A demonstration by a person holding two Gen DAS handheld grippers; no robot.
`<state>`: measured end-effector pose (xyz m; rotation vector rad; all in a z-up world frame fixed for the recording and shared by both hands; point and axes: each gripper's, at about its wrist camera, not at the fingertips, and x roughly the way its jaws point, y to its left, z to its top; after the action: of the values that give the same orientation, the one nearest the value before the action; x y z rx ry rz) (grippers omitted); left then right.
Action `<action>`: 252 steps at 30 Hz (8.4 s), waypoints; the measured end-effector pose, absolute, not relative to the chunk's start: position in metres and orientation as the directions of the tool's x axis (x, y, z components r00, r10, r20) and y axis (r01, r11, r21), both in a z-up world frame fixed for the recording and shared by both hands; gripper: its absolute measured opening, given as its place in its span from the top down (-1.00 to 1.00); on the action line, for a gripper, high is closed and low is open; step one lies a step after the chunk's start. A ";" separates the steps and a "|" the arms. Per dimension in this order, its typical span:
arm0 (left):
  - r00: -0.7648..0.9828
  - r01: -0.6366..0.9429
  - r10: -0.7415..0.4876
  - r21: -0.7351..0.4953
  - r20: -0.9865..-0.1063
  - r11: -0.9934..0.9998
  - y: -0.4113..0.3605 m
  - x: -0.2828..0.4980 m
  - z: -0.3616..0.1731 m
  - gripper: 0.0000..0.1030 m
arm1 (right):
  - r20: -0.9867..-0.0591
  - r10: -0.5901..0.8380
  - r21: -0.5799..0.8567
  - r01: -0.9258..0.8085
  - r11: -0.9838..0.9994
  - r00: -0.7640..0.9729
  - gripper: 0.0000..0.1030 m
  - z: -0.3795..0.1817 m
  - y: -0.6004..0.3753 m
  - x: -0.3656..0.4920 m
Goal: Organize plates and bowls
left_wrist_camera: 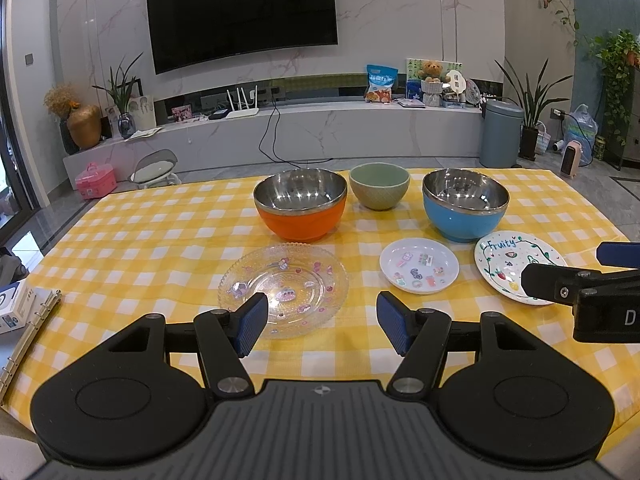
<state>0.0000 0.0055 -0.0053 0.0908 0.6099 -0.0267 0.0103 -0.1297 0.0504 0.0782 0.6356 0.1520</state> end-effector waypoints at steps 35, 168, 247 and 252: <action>0.731 0.047 -0.020 0.022 -0.682 0.999 0.030 0.026 0.005 -0.41 | -0.642 0.211 0.230 -0.077 0.970 0.737 -0.84 0.034 -0.123 0.032; 0.454 -0.134 -0.031 -0.103 -0.891 0.986 0.094 0.047 -0.040 0.42 | -0.755 0.459 0.527 0.017 0.850 0.469 0.80 -0.045 -0.077 0.064; 0.526 0.062 -0.392 -0.426 -0.755 0.903 -0.111 0.145 -0.090 0.53 | -0.833 0.156 0.401 0.385 0.831 0.531 0.74 -0.044 -0.306 0.150; 0.537 0.052 -0.396 -0.440 -0.745 0.897 -0.100 0.142 -0.091 0.53 | -0.843 0.185 0.418 0.397 0.817 0.506 0.74 -0.043 -0.302 0.141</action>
<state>0.1415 -0.1002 -0.0907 -0.3908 0.9735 -0.2745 0.1408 -0.3020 -0.0426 0.6294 1.0513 -0.1385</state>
